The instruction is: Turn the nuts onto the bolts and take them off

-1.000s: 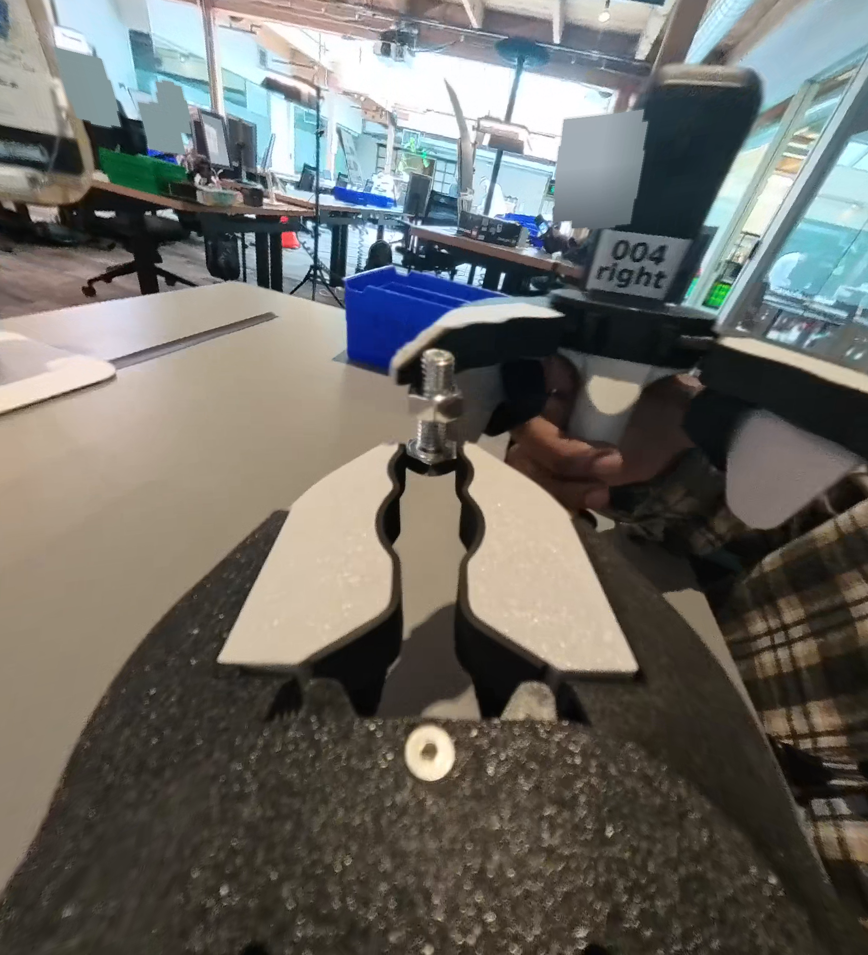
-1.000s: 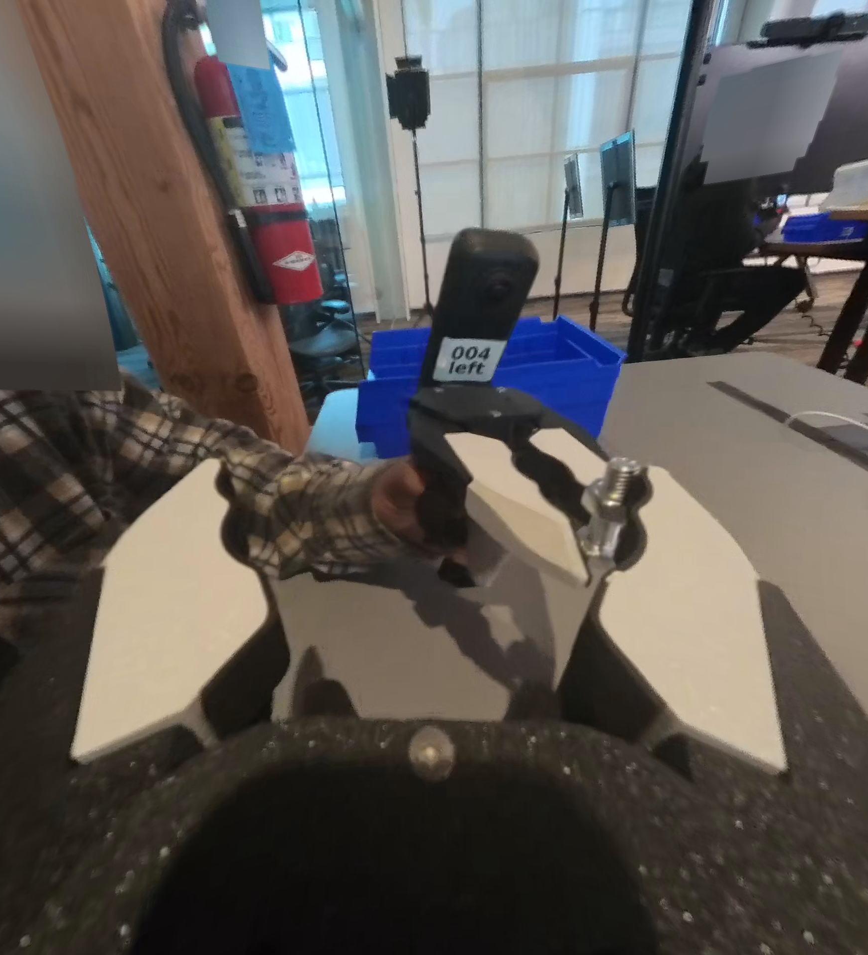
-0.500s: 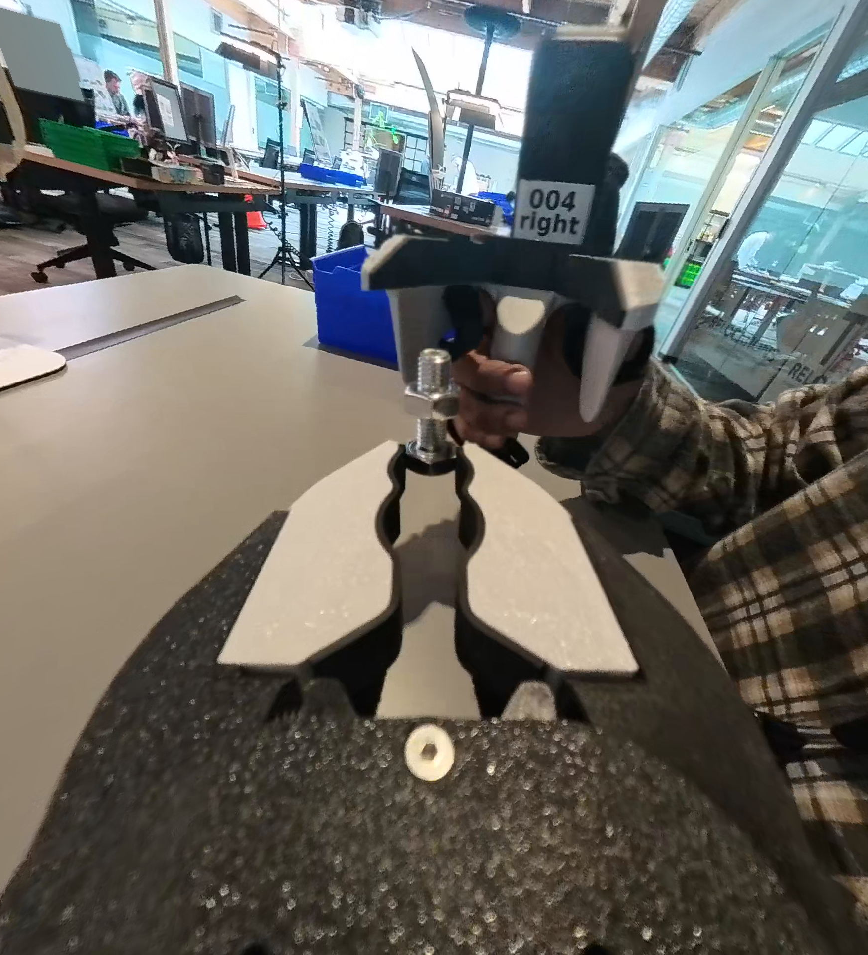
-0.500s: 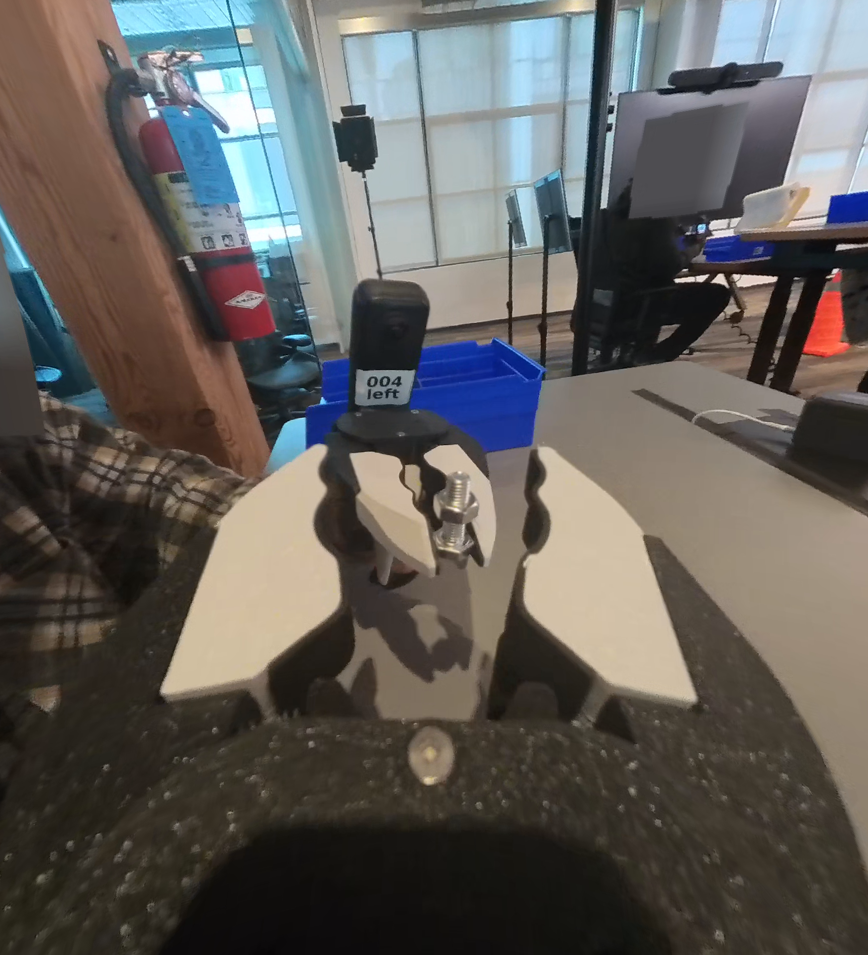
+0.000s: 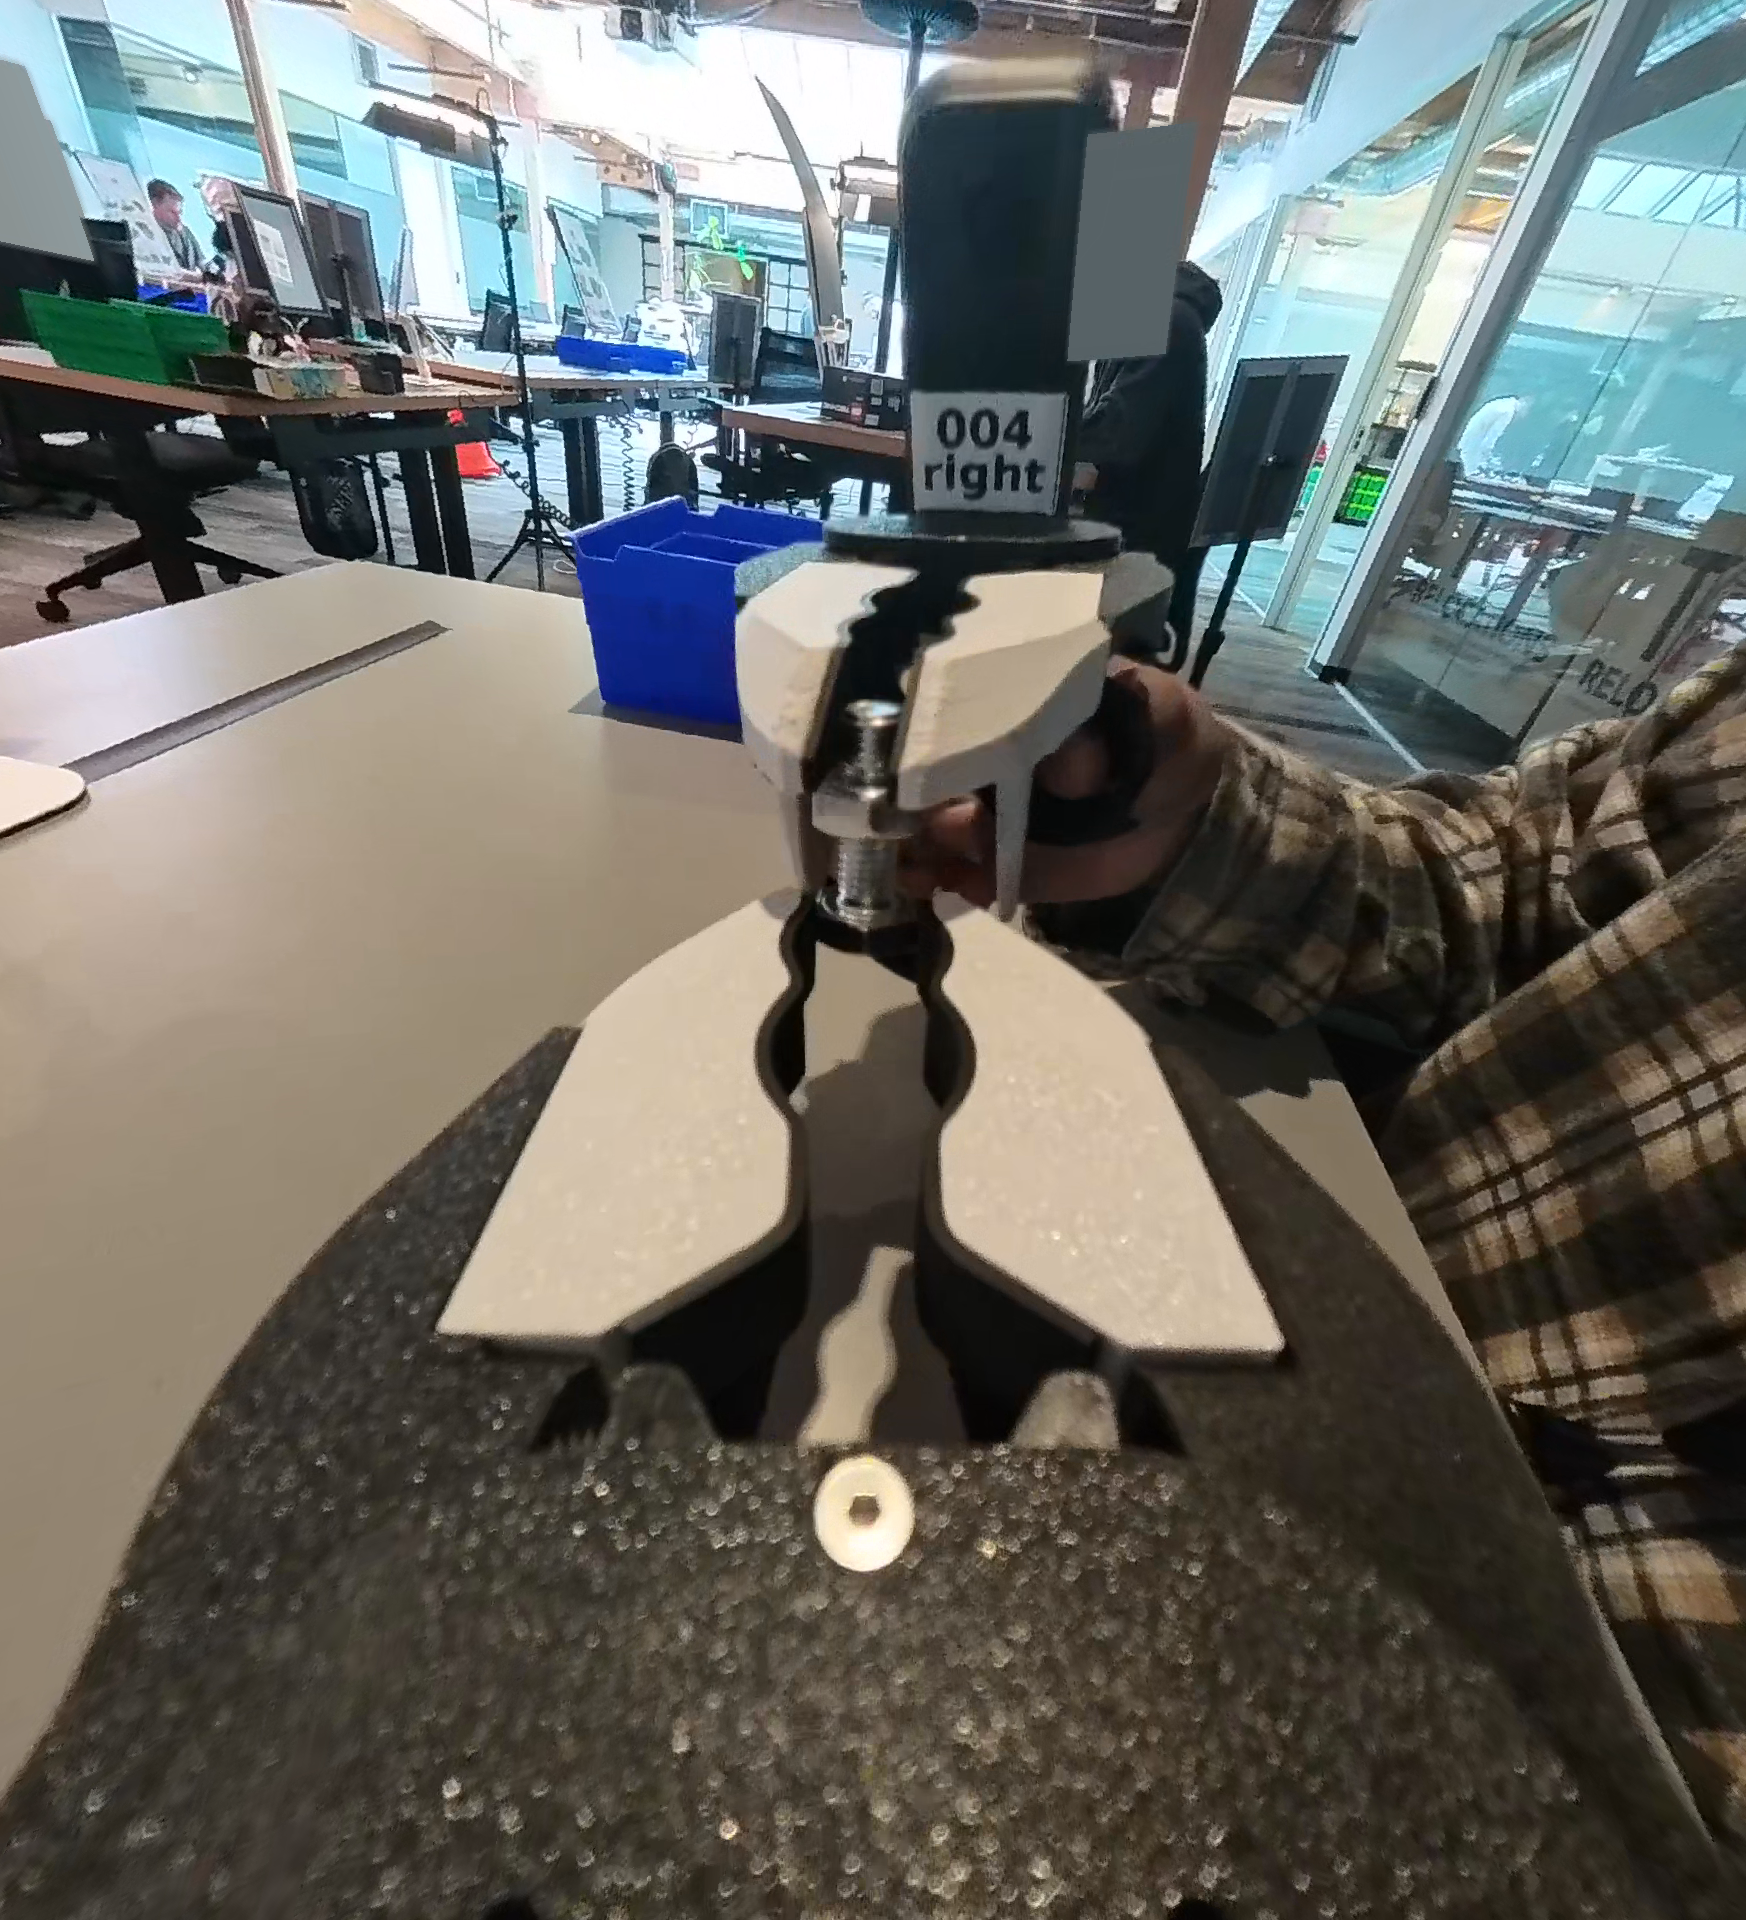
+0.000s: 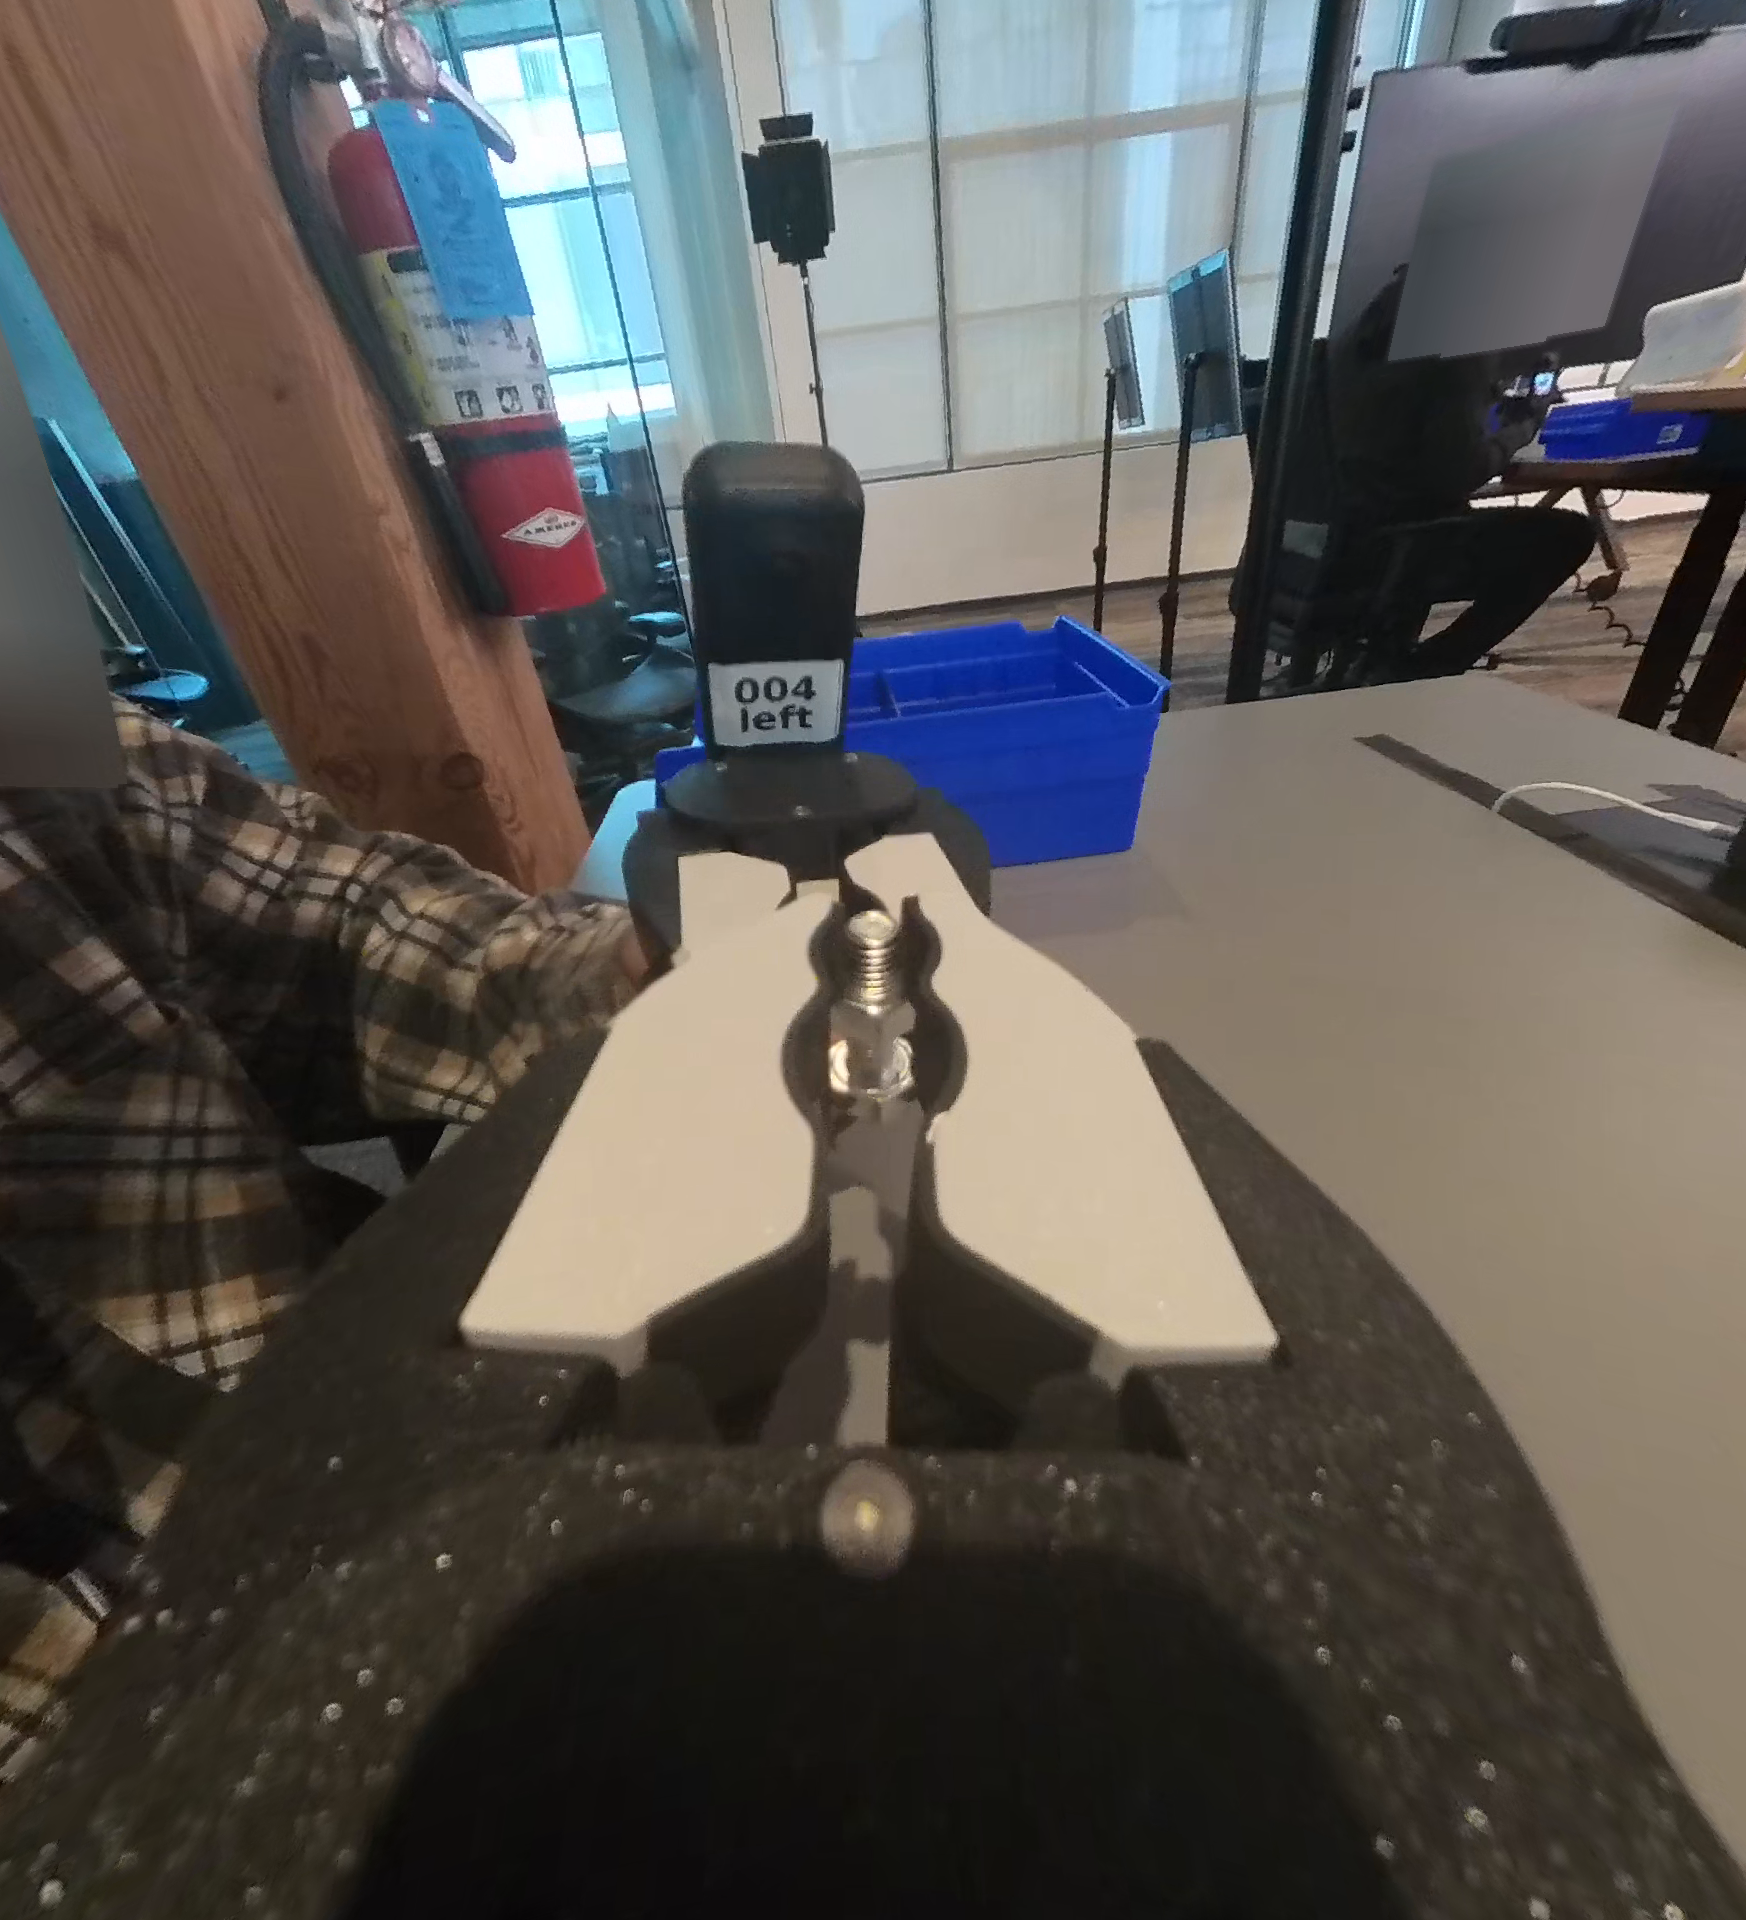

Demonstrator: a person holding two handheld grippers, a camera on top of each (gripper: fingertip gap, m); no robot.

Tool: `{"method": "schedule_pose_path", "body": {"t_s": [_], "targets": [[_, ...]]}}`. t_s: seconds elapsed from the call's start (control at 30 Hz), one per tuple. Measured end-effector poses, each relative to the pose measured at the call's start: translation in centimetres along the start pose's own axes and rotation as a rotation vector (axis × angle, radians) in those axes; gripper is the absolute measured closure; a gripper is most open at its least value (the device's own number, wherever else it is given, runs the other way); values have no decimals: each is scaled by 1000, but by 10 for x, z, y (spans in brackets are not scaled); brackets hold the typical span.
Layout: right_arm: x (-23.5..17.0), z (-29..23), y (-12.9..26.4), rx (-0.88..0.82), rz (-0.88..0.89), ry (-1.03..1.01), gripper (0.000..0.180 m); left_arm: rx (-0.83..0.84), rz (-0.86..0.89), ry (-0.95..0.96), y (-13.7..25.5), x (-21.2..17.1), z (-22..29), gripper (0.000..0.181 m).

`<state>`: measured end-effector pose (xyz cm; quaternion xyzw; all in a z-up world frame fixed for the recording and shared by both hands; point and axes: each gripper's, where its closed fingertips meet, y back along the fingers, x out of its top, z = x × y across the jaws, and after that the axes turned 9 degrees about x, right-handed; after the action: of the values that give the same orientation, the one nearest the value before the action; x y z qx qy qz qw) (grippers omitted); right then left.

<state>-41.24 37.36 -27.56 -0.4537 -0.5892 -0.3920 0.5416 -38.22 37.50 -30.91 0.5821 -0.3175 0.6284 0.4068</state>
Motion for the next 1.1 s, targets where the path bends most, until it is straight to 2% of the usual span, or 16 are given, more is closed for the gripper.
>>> {"method": "schedule_pose_path", "body": {"t_s": [0.23,0.33,0.4,0.47,0.6,0.7,0.77,0.93,1.1], "targets": [[11,-5,14,-64,-10,-53,171,-59,31,47,-1,5,8,162],[37,-6,54,-179,-21,6,171,-27,34,44,-3,4,5,145],[55,-4,100,-312,-71,61,171,-22,35,40,-4,3,5,135],[73,1,164,-502,-138,105,171,-14,41,45,-6,2,5,119],[91,11,324,-950,-298,104,171,8,45,-6,-7,3,6,110],[53,9,419,-1127,-424,-96,171,31,35,-54,-10,0,6,110],[21,5,451,-1149,-442,-220,171,46,25,-82,-13,-3,5,110],[-47,1,476,-1145,-502,-373,170,65,0,-112,-18,-12,4,110],[-79,4,487,-1161,-543,-454,170,71,-12,-97,-19,-16,1,111]]}}
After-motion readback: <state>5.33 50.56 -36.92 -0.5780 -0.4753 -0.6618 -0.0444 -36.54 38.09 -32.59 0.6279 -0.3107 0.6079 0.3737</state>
